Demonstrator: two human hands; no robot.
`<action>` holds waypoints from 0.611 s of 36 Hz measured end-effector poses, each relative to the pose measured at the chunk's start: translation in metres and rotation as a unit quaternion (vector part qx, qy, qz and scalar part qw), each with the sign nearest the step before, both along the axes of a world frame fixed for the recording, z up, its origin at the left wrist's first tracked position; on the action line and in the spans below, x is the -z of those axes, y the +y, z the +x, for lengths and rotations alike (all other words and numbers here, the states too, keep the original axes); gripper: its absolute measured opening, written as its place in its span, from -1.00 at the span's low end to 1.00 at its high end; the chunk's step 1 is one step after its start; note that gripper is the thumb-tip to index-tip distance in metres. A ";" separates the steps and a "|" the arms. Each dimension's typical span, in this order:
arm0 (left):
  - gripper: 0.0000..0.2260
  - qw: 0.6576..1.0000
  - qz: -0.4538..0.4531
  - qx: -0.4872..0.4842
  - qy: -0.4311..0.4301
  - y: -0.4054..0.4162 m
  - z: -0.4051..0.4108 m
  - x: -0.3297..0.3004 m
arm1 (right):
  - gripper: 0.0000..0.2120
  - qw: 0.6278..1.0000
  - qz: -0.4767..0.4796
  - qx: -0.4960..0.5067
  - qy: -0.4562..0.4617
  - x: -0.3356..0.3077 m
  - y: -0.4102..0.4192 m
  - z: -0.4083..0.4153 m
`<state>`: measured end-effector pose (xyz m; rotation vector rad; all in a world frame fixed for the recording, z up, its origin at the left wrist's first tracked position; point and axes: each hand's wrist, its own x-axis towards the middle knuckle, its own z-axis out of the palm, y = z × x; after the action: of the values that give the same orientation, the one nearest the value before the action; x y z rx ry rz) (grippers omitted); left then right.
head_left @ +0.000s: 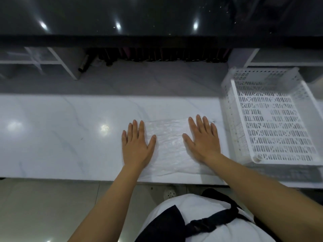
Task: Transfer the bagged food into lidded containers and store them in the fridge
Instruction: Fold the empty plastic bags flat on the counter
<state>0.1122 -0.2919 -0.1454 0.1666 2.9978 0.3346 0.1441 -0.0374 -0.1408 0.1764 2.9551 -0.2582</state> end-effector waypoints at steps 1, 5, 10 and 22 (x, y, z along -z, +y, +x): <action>-0.30 1.000 0.002 0.002 0.000 -0.001 -0.001 0.001 | -0.32 1.000 -0.002 -0.001 -0.001 -0.001 0.000 0.000; -0.30 1.000 0.014 0.007 0.001 -0.003 -0.003 0.001 | -0.36 1.000 0.007 -0.005 -0.019 -0.011 -0.003 -0.002; -0.31 0.999 0.014 0.002 -0.029 -0.002 -0.009 -0.005 | -0.40 0.986 -0.095 -0.070 0.119 -0.039 -0.034 0.015; -0.32 0.977 -0.059 0.171 -0.113 0.009 -0.091 -0.055 | -0.35 0.960 0.010 -0.279 -0.023 -0.008 -0.059 0.054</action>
<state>0.0208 -0.2832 -0.0903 0.5808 2.6891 0.1265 0.1981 -0.0963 -0.1324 -0.6295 2.8122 -0.1398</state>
